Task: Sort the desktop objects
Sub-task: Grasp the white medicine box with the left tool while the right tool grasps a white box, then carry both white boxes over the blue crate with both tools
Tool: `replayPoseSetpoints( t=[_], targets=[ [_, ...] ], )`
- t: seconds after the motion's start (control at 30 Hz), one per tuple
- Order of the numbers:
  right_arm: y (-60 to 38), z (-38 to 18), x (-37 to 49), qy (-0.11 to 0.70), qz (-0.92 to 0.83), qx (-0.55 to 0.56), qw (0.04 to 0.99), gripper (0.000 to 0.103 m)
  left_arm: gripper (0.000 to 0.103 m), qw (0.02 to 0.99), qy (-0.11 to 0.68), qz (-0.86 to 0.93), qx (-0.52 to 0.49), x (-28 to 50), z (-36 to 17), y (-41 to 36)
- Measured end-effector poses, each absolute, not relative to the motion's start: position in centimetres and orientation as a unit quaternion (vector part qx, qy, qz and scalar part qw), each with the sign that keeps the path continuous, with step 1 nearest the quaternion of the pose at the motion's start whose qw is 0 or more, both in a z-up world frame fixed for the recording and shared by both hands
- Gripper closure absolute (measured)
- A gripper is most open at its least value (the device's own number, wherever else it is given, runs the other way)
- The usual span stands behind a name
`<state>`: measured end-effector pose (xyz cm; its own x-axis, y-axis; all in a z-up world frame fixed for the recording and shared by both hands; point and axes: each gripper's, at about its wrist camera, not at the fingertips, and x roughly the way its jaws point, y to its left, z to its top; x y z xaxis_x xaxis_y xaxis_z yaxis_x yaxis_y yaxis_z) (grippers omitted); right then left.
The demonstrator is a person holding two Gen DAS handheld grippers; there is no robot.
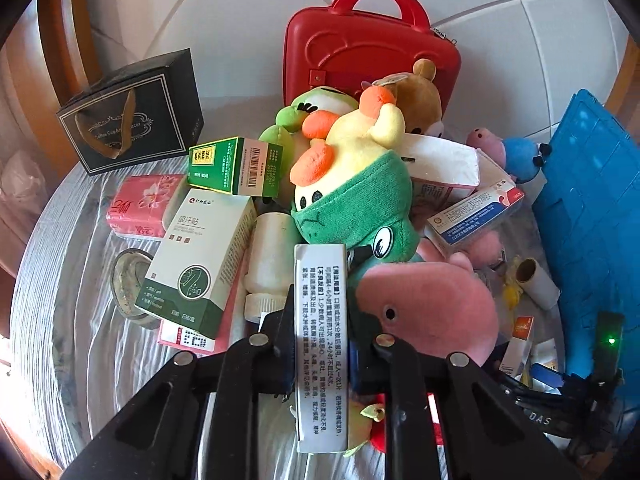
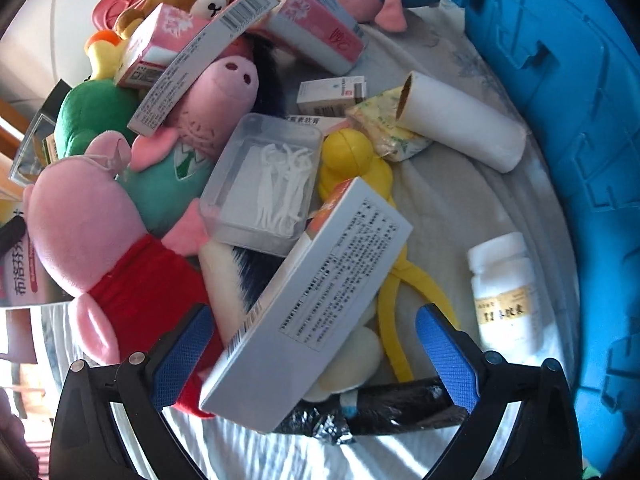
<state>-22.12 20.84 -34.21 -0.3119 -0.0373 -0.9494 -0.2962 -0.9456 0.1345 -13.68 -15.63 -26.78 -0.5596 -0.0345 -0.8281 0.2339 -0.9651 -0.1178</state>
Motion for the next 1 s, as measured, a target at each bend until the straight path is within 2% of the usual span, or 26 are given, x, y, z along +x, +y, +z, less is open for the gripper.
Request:
replayPoseSetpoints(
  t=[0.03, 0.07, 0.1, 0.27, 0.4, 1.0],
  targets=[
    [20.6, -34.3, -22.2, 0.136, 0.798, -0.581, 0.082, 0.011, 0.085, 0.076, 0.109, -0.876, 0.463, -13.5, -26.7, -15.7],
    [20.4, -34.4, -22.3, 0.129, 0.799, -0.581, 0.083, 0.03, 0.085, 0.076, 0.107, -0.876, 0.464, -13.3, -26.6, -15.7],
    [20.4, -34.5, -22.4, 0.128, 0.799, -0.581, 0.082, 0.039, 0.085, 0.078, 0.104, -0.875, 0.466, -13.2, -26.5, -15.8],
    [19.8, -33.7, -22.2, 0.123, 0.804, -0.575, 0.088, 0.049, 0.085, 0.074, 0.101, -0.88, 0.458, -12.3, -25.8, -16.2],
    [19.2, -32.7, -22.0, 0.112, 0.81, -0.569, 0.084, 0.053, 0.085, 0.073, 0.097, -0.884, 0.451, -11.9, -25.0, -16.2],
    [18.4, -29.0, -18.2, 0.083, 0.831, -0.547, 0.061, 0.058, 0.085, 0.065, 0.091, -0.895, 0.432, -9.1, -22.4, -15.6]
  ],
)
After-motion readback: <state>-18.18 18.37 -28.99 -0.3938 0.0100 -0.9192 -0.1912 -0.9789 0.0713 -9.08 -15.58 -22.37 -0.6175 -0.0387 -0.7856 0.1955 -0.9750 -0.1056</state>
